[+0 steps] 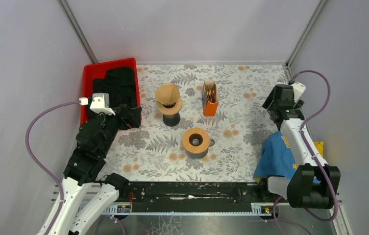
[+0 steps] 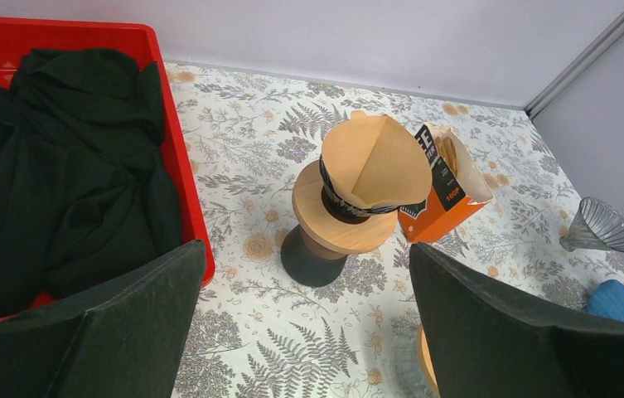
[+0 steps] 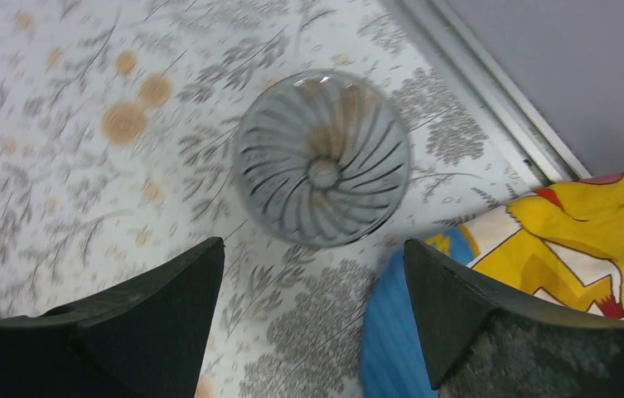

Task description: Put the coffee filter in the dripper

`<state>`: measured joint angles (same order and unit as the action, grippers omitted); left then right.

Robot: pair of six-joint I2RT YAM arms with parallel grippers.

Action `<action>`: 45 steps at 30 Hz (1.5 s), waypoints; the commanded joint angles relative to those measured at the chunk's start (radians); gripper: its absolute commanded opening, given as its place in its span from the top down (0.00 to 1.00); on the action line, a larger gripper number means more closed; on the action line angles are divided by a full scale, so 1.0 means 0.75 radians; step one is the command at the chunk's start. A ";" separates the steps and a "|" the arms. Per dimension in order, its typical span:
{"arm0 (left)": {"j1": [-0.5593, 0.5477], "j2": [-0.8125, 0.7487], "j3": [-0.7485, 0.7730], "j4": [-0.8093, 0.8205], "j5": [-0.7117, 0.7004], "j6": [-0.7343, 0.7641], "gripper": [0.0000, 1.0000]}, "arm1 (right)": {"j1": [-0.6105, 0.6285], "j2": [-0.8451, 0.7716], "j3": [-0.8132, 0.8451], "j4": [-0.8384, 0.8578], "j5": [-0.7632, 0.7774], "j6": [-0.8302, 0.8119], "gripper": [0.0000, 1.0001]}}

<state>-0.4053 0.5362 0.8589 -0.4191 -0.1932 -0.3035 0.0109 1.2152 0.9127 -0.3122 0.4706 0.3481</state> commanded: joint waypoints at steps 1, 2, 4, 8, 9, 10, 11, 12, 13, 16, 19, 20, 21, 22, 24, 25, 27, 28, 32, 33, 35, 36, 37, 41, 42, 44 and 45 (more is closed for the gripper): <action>-0.020 -0.014 -0.006 0.043 -0.028 0.025 0.00 | -0.174 0.030 -0.018 0.169 -0.124 0.069 0.15; -0.023 -0.015 -0.006 0.043 -0.030 0.024 0.00 | -0.214 0.045 -0.016 0.182 -0.143 0.072 0.16; -0.028 -0.016 -0.006 0.043 -0.031 0.024 0.00 | -0.262 0.085 -0.007 0.197 -0.164 0.067 0.17; -0.033 -0.018 -0.008 0.043 -0.031 0.025 0.00 | -0.352 0.182 0.001 0.247 -0.266 0.068 0.20; -0.034 -0.018 -0.008 0.043 -0.031 0.026 0.00 | -0.373 0.207 0.004 0.256 -0.296 0.072 0.22; -0.035 -0.016 -0.009 0.042 -0.031 0.027 0.00 | -0.393 0.232 0.007 0.264 -0.325 0.079 0.26; -0.035 -0.015 -0.008 0.043 -0.031 0.026 0.00 | -0.408 0.254 0.007 0.273 -0.349 0.086 0.30; -0.035 -0.016 -0.008 0.043 -0.033 0.026 0.00 | -0.426 0.273 0.006 0.290 -0.370 0.092 0.33; -0.036 -0.015 -0.008 0.043 -0.033 0.026 0.00 | -0.440 0.298 0.004 0.302 -0.386 0.096 0.34; -0.035 -0.012 -0.008 0.043 -0.032 0.025 0.00 | -0.465 0.348 0.011 0.317 -0.418 0.102 0.40; -0.036 -0.010 -0.009 0.043 -0.028 0.024 0.00 | -0.484 0.379 0.009 0.330 -0.432 0.103 0.47; -0.036 -0.008 -0.010 0.043 -0.027 0.024 0.00 | -0.488 0.388 0.009 0.334 -0.435 0.103 0.49; -0.036 -0.007 -0.010 0.043 -0.028 0.024 0.00 | -0.491 0.398 0.010 0.336 -0.437 0.101 0.52; -0.037 -0.007 -0.010 0.043 -0.028 0.024 0.00 | -0.493 0.405 0.010 0.336 -0.437 0.100 0.55; -0.036 -0.007 -0.010 0.043 -0.027 0.024 0.00 | -0.496 0.414 0.012 0.335 -0.442 0.093 0.60; -0.036 -0.006 -0.010 0.043 -0.025 0.023 0.00 | -0.496 0.415 0.012 0.333 -0.443 0.091 0.62; -0.034 -0.002 -0.010 0.045 -0.024 0.024 0.00 | -0.497 0.415 0.012 0.332 -0.451 0.088 0.68; -0.034 0.000 -0.010 0.045 -0.024 0.024 0.00 | -0.497 0.415 0.016 0.325 -0.454 0.087 0.73; -0.034 0.006 -0.012 0.047 -0.018 0.024 0.00 | -0.497 0.387 0.023 0.294 -0.484 0.082 0.90; -0.034 0.008 -0.012 0.047 -0.016 0.023 0.00 | -0.498 0.376 0.022 0.290 -0.497 0.080 0.94; -0.033 0.015 -0.012 0.048 -0.011 0.022 0.00 | -0.498 0.350 0.021 0.279 -0.524 0.082 1.00; -0.031 0.017 -0.012 0.049 -0.009 0.021 0.00 | -0.497 0.338 0.019 0.272 -0.544 0.083 1.00; -0.029 0.016 -0.012 0.049 -0.004 0.021 0.00 | -0.497 0.330 0.020 0.267 -0.571 0.084 1.00; -0.017 0.029 -0.015 0.053 0.018 0.015 0.00 | -0.498 0.296 -0.002 0.247 -0.690 0.098 1.00; -0.014 0.031 -0.016 0.055 0.024 0.014 0.00 | -0.497 0.286 -0.012 0.245 -0.727 0.105 1.00; -0.007 0.037 -0.016 0.056 0.034 0.011 0.00 | -0.497 0.258 -0.039 0.248 -0.798 0.118 1.00; -0.003 0.039 -0.018 0.057 0.041 0.010 0.00 | -0.496 0.242 -0.052 0.250 -0.847 0.125 1.00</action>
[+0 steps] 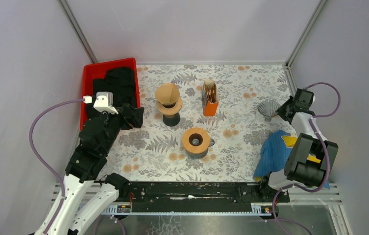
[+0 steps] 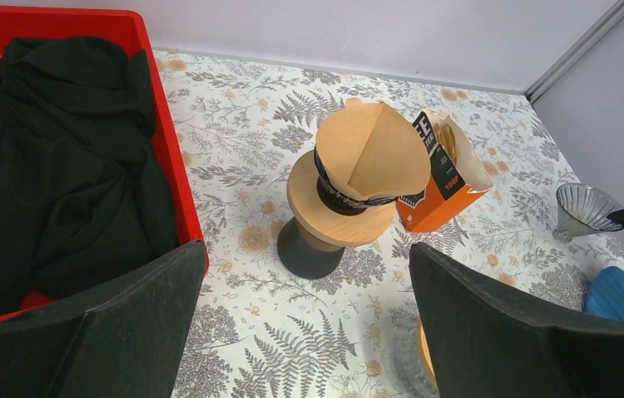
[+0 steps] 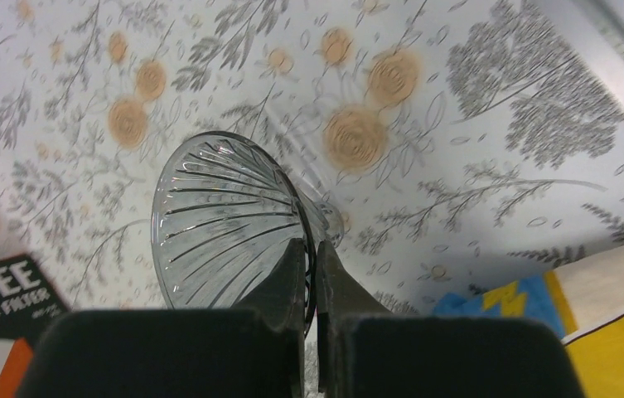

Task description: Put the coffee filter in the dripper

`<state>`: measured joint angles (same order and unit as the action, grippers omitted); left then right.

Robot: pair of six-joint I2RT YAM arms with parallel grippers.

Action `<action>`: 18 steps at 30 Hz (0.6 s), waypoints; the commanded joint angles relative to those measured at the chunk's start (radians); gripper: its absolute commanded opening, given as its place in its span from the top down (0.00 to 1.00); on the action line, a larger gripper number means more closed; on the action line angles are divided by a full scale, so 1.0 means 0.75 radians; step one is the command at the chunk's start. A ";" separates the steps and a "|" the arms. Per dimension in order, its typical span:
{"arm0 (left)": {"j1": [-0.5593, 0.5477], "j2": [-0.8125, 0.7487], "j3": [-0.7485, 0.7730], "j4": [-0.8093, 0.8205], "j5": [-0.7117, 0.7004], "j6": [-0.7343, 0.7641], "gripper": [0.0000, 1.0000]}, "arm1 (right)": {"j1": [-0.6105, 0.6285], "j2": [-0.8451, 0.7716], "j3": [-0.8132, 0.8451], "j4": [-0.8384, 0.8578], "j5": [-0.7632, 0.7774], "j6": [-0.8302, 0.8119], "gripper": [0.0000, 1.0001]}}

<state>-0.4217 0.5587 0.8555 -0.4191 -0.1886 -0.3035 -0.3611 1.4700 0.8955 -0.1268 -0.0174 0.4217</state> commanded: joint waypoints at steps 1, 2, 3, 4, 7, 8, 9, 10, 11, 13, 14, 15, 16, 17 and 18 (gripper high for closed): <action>0.021 0.012 -0.015 0.059 0.040 0.010 0.00 | 0.000 -0.116 -0.044 0.004 -0.233 0.038 1.00; 0.025 0.015 -0.016 0.061 0.046 0.008 0.00 | 0.001 -0.135 -0.058 0.006 -0.271 0.049 1.00; 0.028 0.017 -0.016 0.062 0.052 0.008 0.00 | -0.001 -0.155 -0.073 0.009 -0.311 0.060 1.00; 0.029 0.024 -0.017 0.062 0.056 0.009 0.00 | 0.001 -0.176 -0.092 0.011 -0.349 0.070 1.00; 0.032 0.045 -0.012 0.058 0.074 0.005 0.00 | 0.010 -0.240 -0.131 0.015 -0.455 0.090 1.00; 0.033 0.051 -0.012 0.058 0.083 0.002 0.00 | 0.015 -0.263 -0.140 0.011 -0.479 0.090 1.00; 0.032 0.058 -0.011 0.058 0.102 -0.002 0.00 | 0.026 -0.294 -0.150 0.008 -0.500 0.092 1.00; 0.032 0.062 -0.012 0.058 0.121 -0.005 0.00 | 0.038 -0.311 -0.157 0.005 -0.520 0.091 1.00; 0.032 0.070 -0.009 0.055 0.139 -0.011 0.00 | 0.053 -0.333 -0.162 0.002 -0.533 0.092 1.00; 0.031 0.086 0.006 0.038 0.183 -0.033 0.00 | 0.099 -0.373 -0.160 -0.020 -0.548 0.084 1.00; 0.032 0.095 0.014 0.030 0.209 -0.044 0.00 | 0.127 -0.393 -0.158 -0.030 -0.549 0.078 1.00; 0.033 0.104 0.020 0.022 0.233 -0.059 0.00 | 0.157 -0.411 -0.156 -0.040 -0.550 0.072 1.00; 0.033 0.110 0.026 0.015 0.254 -0.075 0.00 | 0.188 -0.427 -0.154 -0.050 -0.551 0.067 1.00; 0.033 0.114 0.030 0.011 0.277 -0.095 0.00 | 0.215 -0.444 -0.151 -0.058 -0.557 0.063 1.00; 0.033 0.118 0.028 0.009 0.299 -0.119 0.00 | 0.238 -0.458 -0.151 -0.064 -0.566 0.063 1.00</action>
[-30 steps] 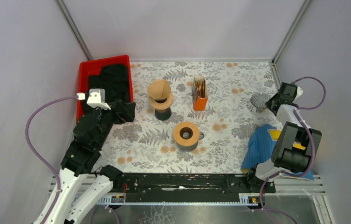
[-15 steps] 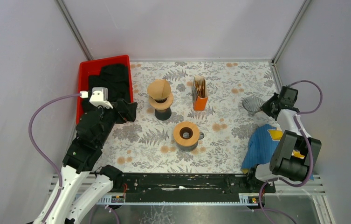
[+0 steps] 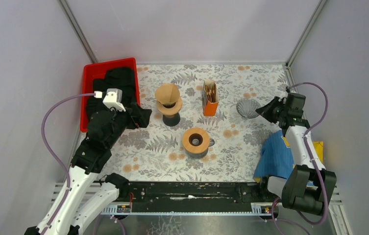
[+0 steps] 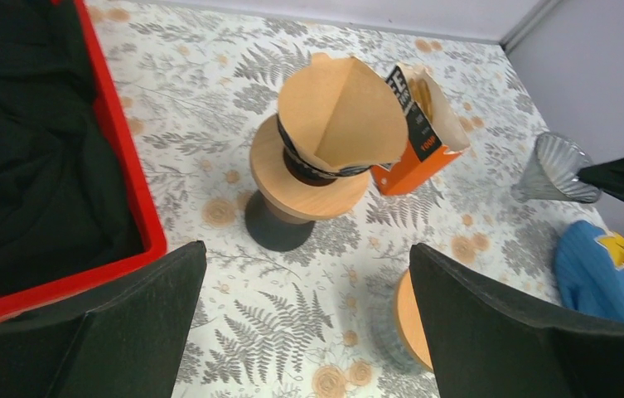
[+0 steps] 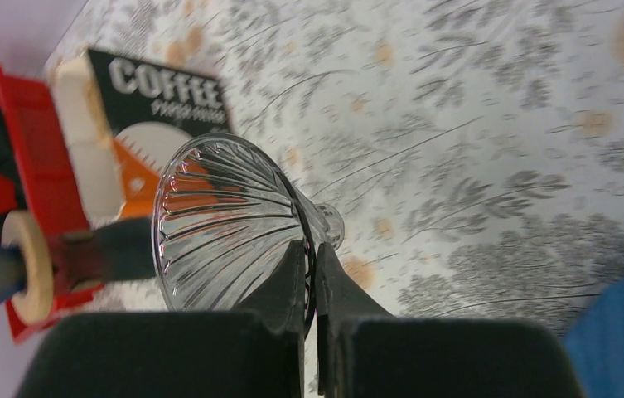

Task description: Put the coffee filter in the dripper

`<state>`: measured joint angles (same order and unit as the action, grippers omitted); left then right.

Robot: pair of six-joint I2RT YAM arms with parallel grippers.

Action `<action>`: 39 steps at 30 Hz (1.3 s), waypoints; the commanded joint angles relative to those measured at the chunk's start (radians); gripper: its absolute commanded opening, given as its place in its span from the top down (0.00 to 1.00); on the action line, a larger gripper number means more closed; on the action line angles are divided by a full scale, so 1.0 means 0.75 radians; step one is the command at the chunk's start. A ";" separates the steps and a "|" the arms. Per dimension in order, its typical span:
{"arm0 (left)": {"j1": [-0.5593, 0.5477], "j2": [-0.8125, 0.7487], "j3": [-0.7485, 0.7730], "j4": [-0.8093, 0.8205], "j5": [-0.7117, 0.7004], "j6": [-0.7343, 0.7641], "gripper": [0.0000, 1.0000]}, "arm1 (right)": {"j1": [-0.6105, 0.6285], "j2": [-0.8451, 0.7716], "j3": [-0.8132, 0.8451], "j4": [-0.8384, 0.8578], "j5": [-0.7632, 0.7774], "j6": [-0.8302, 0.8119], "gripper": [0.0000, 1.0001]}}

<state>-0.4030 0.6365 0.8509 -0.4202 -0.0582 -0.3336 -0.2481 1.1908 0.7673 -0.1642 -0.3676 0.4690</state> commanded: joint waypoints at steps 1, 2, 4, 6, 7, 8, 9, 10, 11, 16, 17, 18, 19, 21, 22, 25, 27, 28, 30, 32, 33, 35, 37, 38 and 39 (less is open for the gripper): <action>0.008 0.017 0.032 0.010 0.147 -0.094 0.00 | 0.111 -0.103 0.022 -0.018 -0.113 -0.001 1.00; 0.008 0.018 0.031 0.004 0.165 -0.106 0.00 | 0.141 -0.114 0.026 -0.028 -0.125 -0.006 1.00; 0.008 0.027 0.031 -0.012 0.191 -0.135 0.00 | 0.193 -0.134 0.042 -0.064 -0.127 -0.032 1.00; 0.007 0.035 0.035 -0.029 0.218 -0.172 0.00 | 0.245 -0.150 0.064 -0.116 -0.133 -0.060 1.00; 0.007 0.042 0.036 -0.035 0.230 -0.193 0.00 | 0.271 -0.162 0.073 -0.137 -0.135 -0.072 1.00; 0.008 0.047 0.034 -0.037 0.250 -0.215 0.00 | 0.301 -0.174 0.076 -0.153 -0.138 -0.079 1.00; 0.008 0.055 0.029 -0.037 0.274 -0.240 0.00 | 0.333 -0.188 0.083 -0.167 -0.140 -0.085 1.00; 0.008 0.062 0.020 -0.033 0.296 -0.264 0.00 | 0.363 -0.199 0.089 -0.178 -0.146 -0.090 1.00; 0.008 0.073 0.011 -0.026 0.327 -0.287 0.00 | 0.397 -0.212 0.095 -0.190 -0.151 -0.093 1.00; 0.006 0.144 -0.010 -0.006 0.464 -0.371 0.00 | 0.573 -0.290 0.114 -0.201 -0.150 -0.065 1.00; 0.006 0.158 -0.011 -0.005 0.486 -0.382 0.00 | 0.595 -0.308 0.113 -0.194 -0.149 -0.051 1.00; 0.005 0.170 -0.012 -0.003 0.501 -0.396 0.00 | 0.613 -0.323 0.115 -0.188 -0.149 -0.041 1.00; 0.003 0.179 -0.013 -0.002 0.515 -0.407 0.00 | 0.630 -0.333 0.118 -0.182 -0.148 -0.033 1.00; -0.005 0.196 -0.022 0.004 0.532 -0.431 0.01 | 0.660 -0.342 0.130 -0.180 -0.152 -0.022 1.00; -0.012 0.199 -0.029 0.015 0.534 -0.443 0.01 | 0.675 -0.341 0.138 -0.181 -0.158 -0.020 1.00; -0.034 0.200 -0.069 0.070 0.549 -0.488 0.03 | 0.737 -0.328 0.158 -0.175 -0.170 -0.003 1.00; -0.050 0.206 -0.095 0.107 0.556 -0.518 0.03 | 0.782 -0.317 0.166 -0.172 -0.156 0.004 1.00; -0.058 0.212 -0.105 0.121 0.555 -0.527 0.04 | 0.803 -0.311 0.170 -0.172 -0.146 0.007 1.00; -0.075 0.226 -0.116 0.140 0.559 -0.543 0.04 | 0.846 -0.299 0.177 -0.162 -0.137 0.013 1.00; -0.096 0.244 -0.120 0.151 0.557 -0.553 0.05 | 0.888 -0.289 0.178 -0.145 -0.117 0.024 1.00; -0.106 0.251 -0.120 0.159 0.553 -0.559 0.05 | 0.906 -0.282 0.178 -0.140 -0.108 0.025 1.00; -0.128 0.257 -0.128 0.184 0.546 -0.576 0.06 | 0.941 -0.264 0.183 -0.134 -0.091 0.027 1.00; -0.153 0.260 -0.142 0.216 0.534 -0.601 0.08 | 0.979 -0.244 0.190 -0.127 -0.067 0.028 1.00; -0.166 0.265 -0.148 0.233 0.532 -0.614 0.09 | 0.996 -0.232 0.193 -0.124 -0.057 0.029 1.00; -0.178 0.270 -0.153 0.250 0.532 -0.624 0.10 | 1.013 -0.220 0.198 -0.119 -0.049 0.030 1.00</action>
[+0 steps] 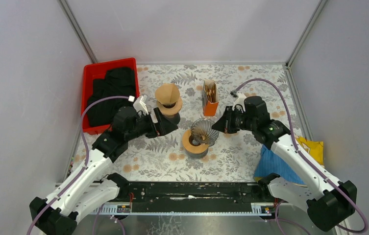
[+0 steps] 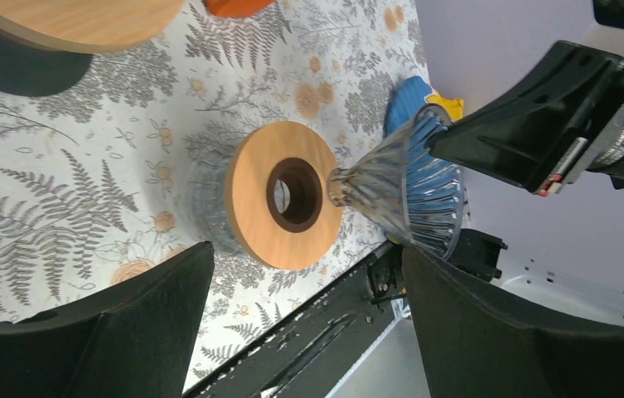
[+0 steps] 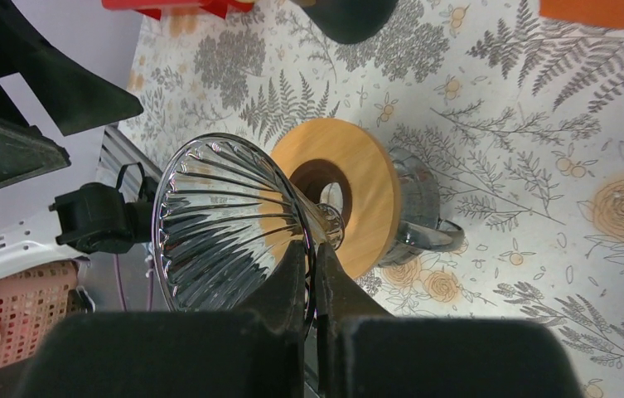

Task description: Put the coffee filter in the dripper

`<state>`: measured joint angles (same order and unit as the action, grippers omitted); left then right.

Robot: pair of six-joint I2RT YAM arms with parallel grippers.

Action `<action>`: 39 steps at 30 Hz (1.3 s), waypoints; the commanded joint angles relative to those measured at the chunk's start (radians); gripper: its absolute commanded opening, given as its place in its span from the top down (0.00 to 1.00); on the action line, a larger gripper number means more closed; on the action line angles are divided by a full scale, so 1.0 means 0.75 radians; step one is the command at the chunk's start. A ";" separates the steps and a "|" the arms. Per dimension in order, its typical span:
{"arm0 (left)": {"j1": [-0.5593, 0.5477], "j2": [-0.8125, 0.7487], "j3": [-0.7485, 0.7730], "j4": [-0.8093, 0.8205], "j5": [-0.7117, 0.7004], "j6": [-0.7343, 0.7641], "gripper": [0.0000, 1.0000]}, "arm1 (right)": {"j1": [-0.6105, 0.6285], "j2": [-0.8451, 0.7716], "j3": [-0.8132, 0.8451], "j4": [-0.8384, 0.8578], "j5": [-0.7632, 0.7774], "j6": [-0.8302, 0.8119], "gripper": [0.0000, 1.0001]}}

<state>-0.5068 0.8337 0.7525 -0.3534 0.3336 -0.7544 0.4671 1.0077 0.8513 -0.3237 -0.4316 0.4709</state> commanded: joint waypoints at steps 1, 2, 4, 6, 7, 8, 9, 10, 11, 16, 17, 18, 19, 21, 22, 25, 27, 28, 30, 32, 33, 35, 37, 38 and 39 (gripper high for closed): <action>-0.051 0.014 -0.027 0.172 0.007 -0.069 0.11 | 0.084 0.033 0.090 0.098 0.046 0.031 1.00; -0.062 0.020 -0.028 0.180 0.003 -0.075 0.12 | 0.099 0.043 0.093 0.106 0.056 0.032 1.00; -0.083 0.032 -0.025 0.187 -0.017 -0.078 0.13 | 0.125 0.061 0.097 0.121 0.073 0.034 1.00; -0.103 0.041 -0.021 0.188 -0.040 -0.080 0.15 | 0.144 0.083 0.105 0.129 0.083 0.035 1.00; -0.111 0.046 -0.019 0.192 -0.049 -0.082 0.16 | 0.152 0.096 0.109 0.134 0.087 0.034 1.00; -0.120 0.053 -0.019 0.196 -0.053 -0.082 0.18 | 0.158 0.107 0.114 0.138 0.091 0.033 1.00; -0.127 0.058 -0.019 0.200 -0.060 -0.083 0.19 | 0.165 0.117 0.118 0.140 0.095 0.032 1.00; -0.130 0.065 -0.018 0.201 -0.066 -0.084 0.20 | 0.170 0.126 0.122 0.142 0.100 0.030 1.00; -0.135 0.072 -0.019 0.201 -0.074 -0.084 0.21 | 0.173 0.136 0.125 0.143 0.101 0.028 1.00; -0.152 0.106 -0.017 0.203 -0.091 -0.083 0.25 | 0.179 0.168 0.120 0.160 0.115 0.018 1.00; -0.156 0.112 -0.017 0.202 -0.094 -0.081 0.26 | 0.179 0.174 0.115 0.164 0.114 0.023 1.00; -0.158 0.119 -0.017 0.203 -0.098 -0.079 0.27 | 0.180 0.183 0.111 0.167 0.111 0.023 1.00; -0.160 0.123 -0.015 0.203 -0.102 -0.078 0.28 | 0.180 0.189 0.108 0.168 0.112 0.020 1.00; -0.164 0.136 -0.014 0.205 -0.105 -0.075 0.29 | 0.181 0.202 0.100 0.170 0.118 0.016 1.00; -0.166 0.142 -0.016 0.206 -0.109 -0.074 0.30 | 0.181 0.209 0.095 0.173 0.119 0.014 1.00; -0.170 0.165 -0.015 0.213 -0.110 -0.072 0.32 | 0.181 0.231 0.091 0.172 0.110 0.011 1.00; -0.175 0.186 -0.013 0.216 -0.111 -0.070 0.33 | 0.181 0.240 0.085 0.168 0.114 0.005 1.00; -0.176 0.196 -0.013 0.219 -0.110 -0.068 0.34 | 0.181 0.244 0.082 0.160 0.118 0.000 1.00; -0.180 0.213 -0.010 0.224 -0.111 -0.064 0.37 | 0.181 0.250 0.082 0.143 0.130 -0.008 1.00; -0.182 0.231 -0.007 0.227 -0.114 -0.060 0.39 | 0.181 0.258 0.082 0.125 0.137 -0.019 1.00; -0.183 0.239 -0.005 0.228 -0.115 -0.059 0.40 | 0.181 0.262 0.080 0.115 0.139 -0.021 1.00; -0.187 0.255 0.000 0.230 -0.116 -0.056 0.42 | 0.181 0.272 0.082 0.092 0.142 -0.030 1.00; -0.191 0.271 0.007 0.230 -0.117 -0.051 0.44 | 0.181 0.281 0.082 0.074 0.144 -0.036 1.00; -0.193 0.276 0.011 0.230 -0.117 -0.051 0.45 | 0.181 0.285 0.082 0.062 0.142 -0.038 1.00; -0.196 0.281 0.013 0.230 -0.120 -0.048 0.46 | 0.181 0.289 0.083 0.053 0.141 -0.042 1.00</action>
<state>-0.6407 1.0332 0.7418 -0.2432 0.2607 -0.8093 0.5949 1.2156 0.8886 -0.2623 -0.3408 0.4667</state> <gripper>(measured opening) 0.552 0.034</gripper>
